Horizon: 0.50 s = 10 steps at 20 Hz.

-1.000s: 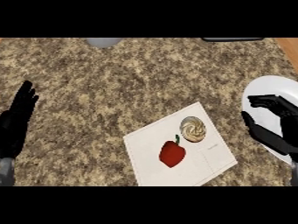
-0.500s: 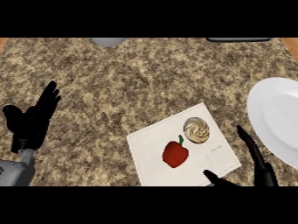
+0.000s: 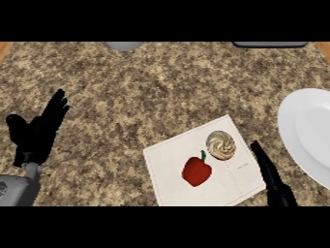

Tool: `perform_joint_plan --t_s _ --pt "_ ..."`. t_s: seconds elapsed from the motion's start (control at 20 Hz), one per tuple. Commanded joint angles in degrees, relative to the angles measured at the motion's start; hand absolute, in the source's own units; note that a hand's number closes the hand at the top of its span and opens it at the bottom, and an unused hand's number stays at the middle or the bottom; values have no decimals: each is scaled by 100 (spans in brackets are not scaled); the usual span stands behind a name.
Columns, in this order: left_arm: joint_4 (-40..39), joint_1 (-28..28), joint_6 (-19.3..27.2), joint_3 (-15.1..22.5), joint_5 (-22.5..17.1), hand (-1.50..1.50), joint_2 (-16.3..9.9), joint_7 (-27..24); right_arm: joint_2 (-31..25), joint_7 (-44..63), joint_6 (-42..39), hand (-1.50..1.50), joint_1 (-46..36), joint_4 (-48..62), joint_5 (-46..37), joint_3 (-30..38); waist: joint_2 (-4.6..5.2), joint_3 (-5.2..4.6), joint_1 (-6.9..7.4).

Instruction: Pick the bell pepper from the placemat and place it in the plate

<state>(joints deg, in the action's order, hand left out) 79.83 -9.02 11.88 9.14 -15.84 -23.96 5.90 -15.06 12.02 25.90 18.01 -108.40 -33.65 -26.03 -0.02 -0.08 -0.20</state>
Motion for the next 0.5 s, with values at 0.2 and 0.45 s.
perform_joint_plan --t_s 0.2,0.45 --pt "-305 -78 -117 -53 212 0 224 -256 364 2227 -1438 -150 -1051 -76 -865 -411 17 -1 48" --pt "140 158 26 0 336 0 334 71 320 3041 -1991 -150 -969 -231 -1529 -673 -7 4 41"
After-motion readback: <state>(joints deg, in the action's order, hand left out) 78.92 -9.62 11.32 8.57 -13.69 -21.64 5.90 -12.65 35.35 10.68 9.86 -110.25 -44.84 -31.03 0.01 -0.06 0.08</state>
